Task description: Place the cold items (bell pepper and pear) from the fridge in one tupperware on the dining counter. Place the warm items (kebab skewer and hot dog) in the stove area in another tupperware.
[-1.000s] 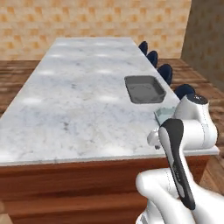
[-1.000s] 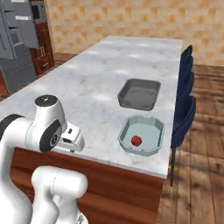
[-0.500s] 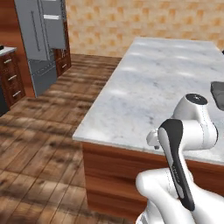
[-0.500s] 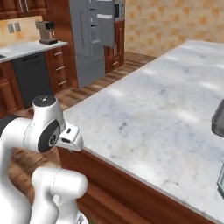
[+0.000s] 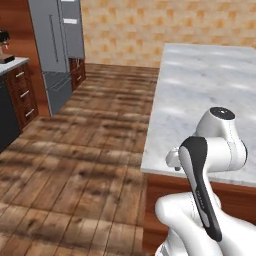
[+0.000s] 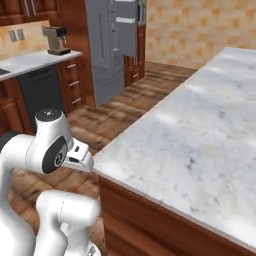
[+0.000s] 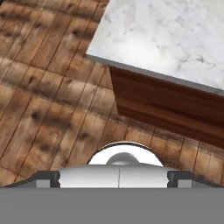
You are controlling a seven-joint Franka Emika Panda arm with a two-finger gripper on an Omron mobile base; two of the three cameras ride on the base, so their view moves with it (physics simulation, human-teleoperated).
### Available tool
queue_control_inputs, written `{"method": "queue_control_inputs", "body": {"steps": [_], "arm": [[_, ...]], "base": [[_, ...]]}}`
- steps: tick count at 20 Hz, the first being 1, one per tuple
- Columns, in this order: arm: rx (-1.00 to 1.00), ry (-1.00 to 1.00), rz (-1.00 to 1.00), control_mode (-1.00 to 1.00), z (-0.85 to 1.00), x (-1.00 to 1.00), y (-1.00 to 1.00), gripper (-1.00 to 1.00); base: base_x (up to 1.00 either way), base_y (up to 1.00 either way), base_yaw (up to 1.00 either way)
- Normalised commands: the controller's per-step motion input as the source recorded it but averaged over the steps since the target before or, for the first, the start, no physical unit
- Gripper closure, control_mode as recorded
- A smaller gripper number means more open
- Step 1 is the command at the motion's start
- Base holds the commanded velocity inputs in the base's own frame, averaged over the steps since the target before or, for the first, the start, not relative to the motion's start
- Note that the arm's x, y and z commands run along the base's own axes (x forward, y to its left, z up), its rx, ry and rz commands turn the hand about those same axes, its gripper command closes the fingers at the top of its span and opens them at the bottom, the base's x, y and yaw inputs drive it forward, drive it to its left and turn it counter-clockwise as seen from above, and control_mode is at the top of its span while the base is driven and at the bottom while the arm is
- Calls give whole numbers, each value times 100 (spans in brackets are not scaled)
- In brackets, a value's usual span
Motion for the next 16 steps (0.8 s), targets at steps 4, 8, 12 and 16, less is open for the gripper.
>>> {"method": "queue_control_inputs", "body": {"steps": [4,8,12,16], "arm": [[0,0,0,100,0,0,0,-100],[0,0,0,100,0,0,0,-100],[0,0,0,100,0,0,0,-100],[0,0,0,100,0,0,0,-100]], "base": [[31,100,-15],[37,100,-15],[80,100,-31],[100,100,-42]]}}
